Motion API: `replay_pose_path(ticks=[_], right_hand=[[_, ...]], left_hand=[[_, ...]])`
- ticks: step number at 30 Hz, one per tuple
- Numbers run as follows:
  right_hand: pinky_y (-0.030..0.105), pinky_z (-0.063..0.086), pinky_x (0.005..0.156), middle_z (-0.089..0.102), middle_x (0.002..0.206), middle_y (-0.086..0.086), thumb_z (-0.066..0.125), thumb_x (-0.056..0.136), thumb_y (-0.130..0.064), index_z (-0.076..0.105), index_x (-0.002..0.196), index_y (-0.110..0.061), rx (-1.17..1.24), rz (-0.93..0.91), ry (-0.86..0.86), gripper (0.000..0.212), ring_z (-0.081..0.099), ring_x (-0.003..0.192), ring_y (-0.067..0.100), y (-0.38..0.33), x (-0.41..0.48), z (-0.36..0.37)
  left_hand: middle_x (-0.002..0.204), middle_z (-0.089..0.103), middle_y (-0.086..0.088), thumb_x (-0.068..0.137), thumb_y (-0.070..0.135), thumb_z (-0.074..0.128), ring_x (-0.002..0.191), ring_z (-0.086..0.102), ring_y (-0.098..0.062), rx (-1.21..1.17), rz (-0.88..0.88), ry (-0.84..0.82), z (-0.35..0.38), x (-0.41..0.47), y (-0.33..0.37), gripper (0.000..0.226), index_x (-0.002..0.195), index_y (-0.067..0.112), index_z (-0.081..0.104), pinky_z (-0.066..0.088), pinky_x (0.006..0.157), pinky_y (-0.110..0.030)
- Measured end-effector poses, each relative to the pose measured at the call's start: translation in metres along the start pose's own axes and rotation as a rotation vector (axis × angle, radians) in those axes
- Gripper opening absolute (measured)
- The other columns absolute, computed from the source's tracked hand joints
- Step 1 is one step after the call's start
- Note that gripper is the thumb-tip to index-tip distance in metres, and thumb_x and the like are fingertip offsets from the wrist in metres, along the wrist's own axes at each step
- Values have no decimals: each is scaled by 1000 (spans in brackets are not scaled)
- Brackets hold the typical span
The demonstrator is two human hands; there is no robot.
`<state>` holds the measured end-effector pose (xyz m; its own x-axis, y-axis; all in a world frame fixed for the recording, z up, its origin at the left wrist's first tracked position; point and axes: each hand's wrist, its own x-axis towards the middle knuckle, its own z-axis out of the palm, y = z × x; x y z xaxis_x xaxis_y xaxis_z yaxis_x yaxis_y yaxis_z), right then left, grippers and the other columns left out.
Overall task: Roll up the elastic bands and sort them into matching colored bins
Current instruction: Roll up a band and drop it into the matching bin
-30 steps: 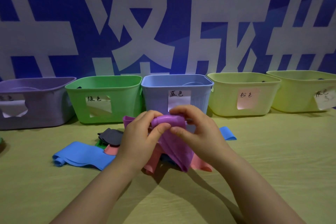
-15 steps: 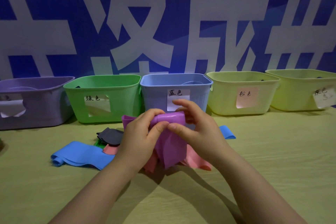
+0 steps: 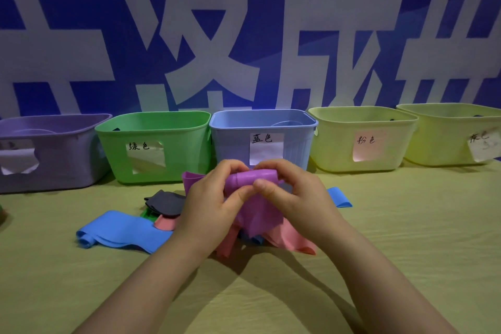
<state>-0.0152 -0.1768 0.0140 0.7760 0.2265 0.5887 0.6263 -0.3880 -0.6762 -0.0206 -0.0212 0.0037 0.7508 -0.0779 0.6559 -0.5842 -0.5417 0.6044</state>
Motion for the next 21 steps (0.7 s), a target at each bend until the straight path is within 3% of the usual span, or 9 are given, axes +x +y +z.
replay_pose_path(ticks=[3, 7, 10, 13, 15, 17, 21], right_hand=[[7, 37, 87, 59, 103, -28, 71, 77, -32, 54, 100, -51, 23, -64, 5, 34, 52, 102, -9, 1, 0, 2], [10, 42, 77, 63, 87, -29, 65, 78, -29, 56, 85, -50, 44, -24, 10, 24, 55, 87, -8, 4, 2, 0], [16, 45, 74, 64, 83, -20, 61, 83, -33, 56, 82, -49, 20, 13, 4, 17, 56, 81, -4, 4, 1, 1], [11, 42, 67, 64, 78, -15, 58, 88, -34, 57, 80, -44, 19, 36, 6, 13, 55, 75, -5, 1, 0, 0], [12, 43, 71, 65, 85, -14, 61, 86, -31, 59, 90, -42, 62, 54, 1, 12, 57, 81, -4, 0, 0, 0], [15, 44, 82, 64, 97, -14, 68, 80, -31, 56, 104, -44, 98, 49, -12, 30, 57, 93, -1, 1, -1, 0], [18, 41, 86, 63, 97, -21, 70, 79, -22, 58, 84, -52, 49, -2, -8, 32, 56, 96, -1, 4, 1, 1]], left_hand=[[81, 59, 19, 85, 29, 63, 78, 53, 11, -5, -17, 7, -3, 1, 0, 13, 93, 28, 53, 38, 63, -8], [83, 61, 15, 80, 46, 52, 77, 55, 4, -57, -21, -31, -2, 0, 1, 18, 91, 32, 53, 39, 59, -10], [92, 58, 15, 75, 32, 73, 87, 51, 5, 14, 10, -23, -1, 0, 1, 29, 93, 34, 50, 37, 68, -6], [86, 59, 14, 74, 18, 74, 84, 50, 6, 87, 36, -3, 0, 1, -1, 27, 92, 26, 56, 35, 65, -5], [82, 60, 14, 76, 22, 73, 79, 52, 5, 74, 19, -8, -1, 2, -2, 22, 91, 26, 57, 36, 62, -7], [79, 61, 13, 78, 27, 70, 76, 55, 2, 45, -30, -12, -2, 3, -3, 18, 92, 26, 58, 41, 62, -12], [78, 62, 14, 76, 26, 71, 76, 54, 6, 50, -34, -30, -3, 2, -4, 19, 90, 28, 59, 40, 62, -11]])
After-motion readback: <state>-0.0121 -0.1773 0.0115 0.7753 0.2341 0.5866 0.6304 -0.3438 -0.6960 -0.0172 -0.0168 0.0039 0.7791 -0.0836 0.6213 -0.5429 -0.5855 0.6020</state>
